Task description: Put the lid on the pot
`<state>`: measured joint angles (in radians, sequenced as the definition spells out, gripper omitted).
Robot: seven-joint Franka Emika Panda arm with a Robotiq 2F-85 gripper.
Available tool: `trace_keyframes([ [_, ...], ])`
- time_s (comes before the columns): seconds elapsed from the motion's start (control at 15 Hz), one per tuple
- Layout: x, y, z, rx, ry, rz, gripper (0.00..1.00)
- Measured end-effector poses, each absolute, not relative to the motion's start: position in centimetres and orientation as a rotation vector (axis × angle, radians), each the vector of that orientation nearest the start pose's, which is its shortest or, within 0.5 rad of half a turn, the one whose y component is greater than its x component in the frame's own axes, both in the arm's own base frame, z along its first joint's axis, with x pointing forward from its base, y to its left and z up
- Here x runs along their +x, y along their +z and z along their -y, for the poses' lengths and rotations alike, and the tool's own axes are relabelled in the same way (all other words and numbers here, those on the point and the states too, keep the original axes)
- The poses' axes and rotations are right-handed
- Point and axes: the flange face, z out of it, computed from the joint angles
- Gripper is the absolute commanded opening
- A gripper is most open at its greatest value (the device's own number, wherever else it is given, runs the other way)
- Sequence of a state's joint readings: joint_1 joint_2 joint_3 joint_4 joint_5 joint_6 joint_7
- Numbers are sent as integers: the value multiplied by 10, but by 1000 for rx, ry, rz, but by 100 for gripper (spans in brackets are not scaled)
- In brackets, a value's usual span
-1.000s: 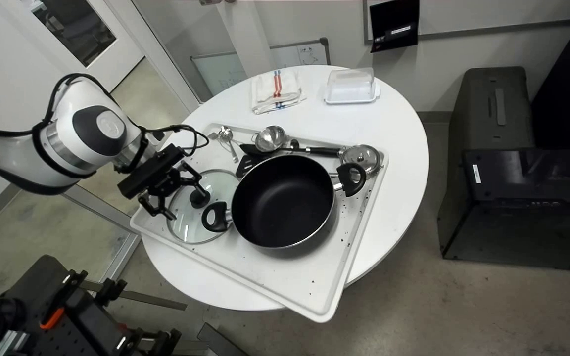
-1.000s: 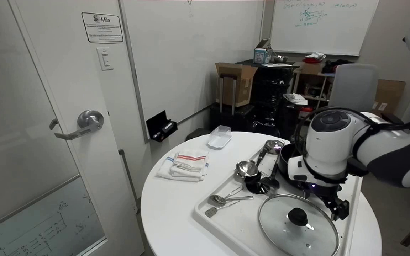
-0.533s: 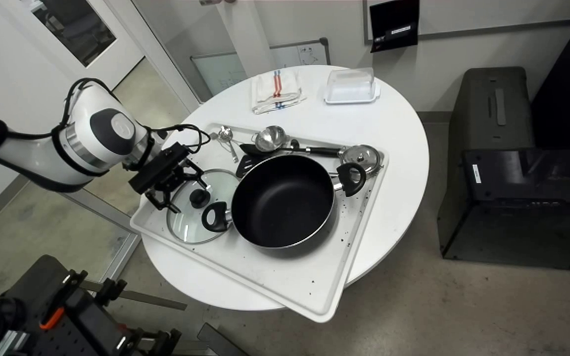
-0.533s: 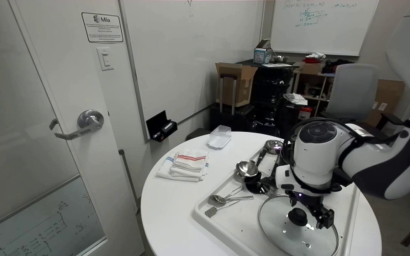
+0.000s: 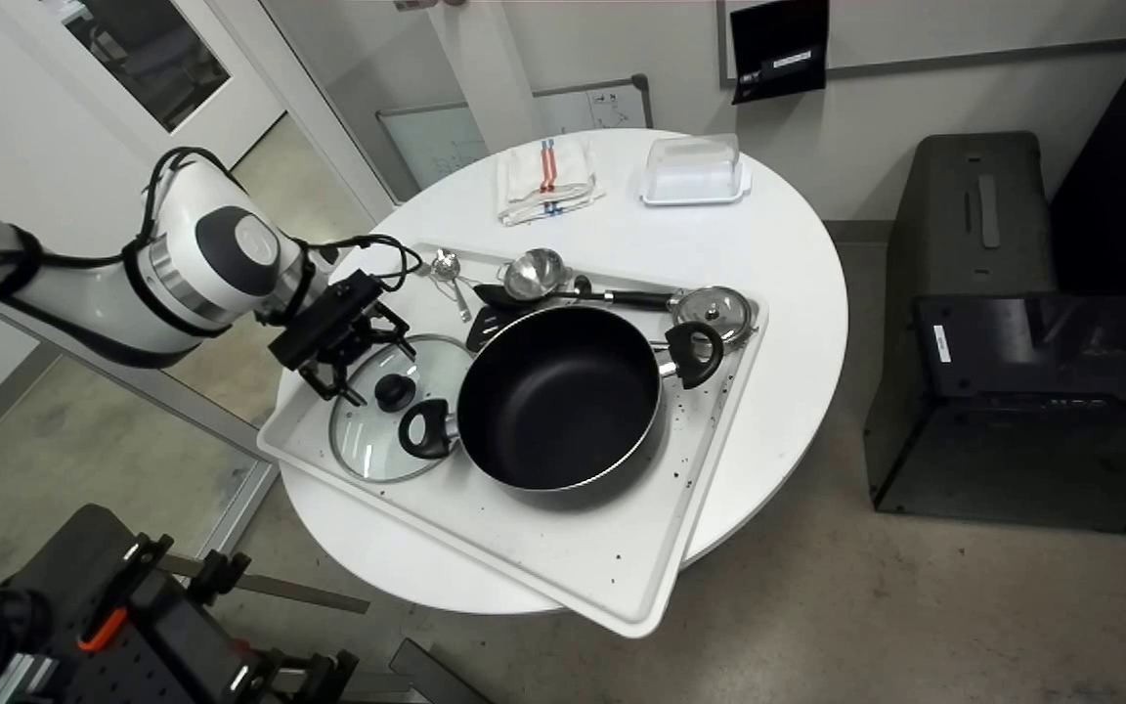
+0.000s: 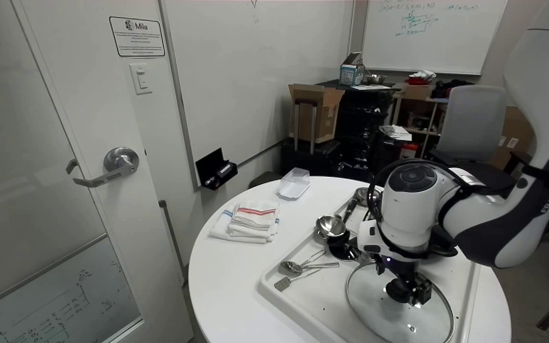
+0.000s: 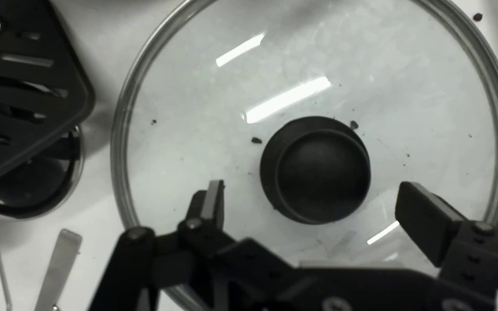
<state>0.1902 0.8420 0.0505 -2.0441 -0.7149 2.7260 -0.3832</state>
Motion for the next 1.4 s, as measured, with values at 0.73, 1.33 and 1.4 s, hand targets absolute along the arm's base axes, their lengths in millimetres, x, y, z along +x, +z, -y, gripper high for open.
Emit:
trace_keyframes([
  [0.73, 516, 8, -133, -2697, 294, 1929, 64],
  [1.33, 512, 7, -137, -2692, 344, 1926, 25],
  [1.4, 512, 7, -137, -2692, 344, 1926, 25],
])
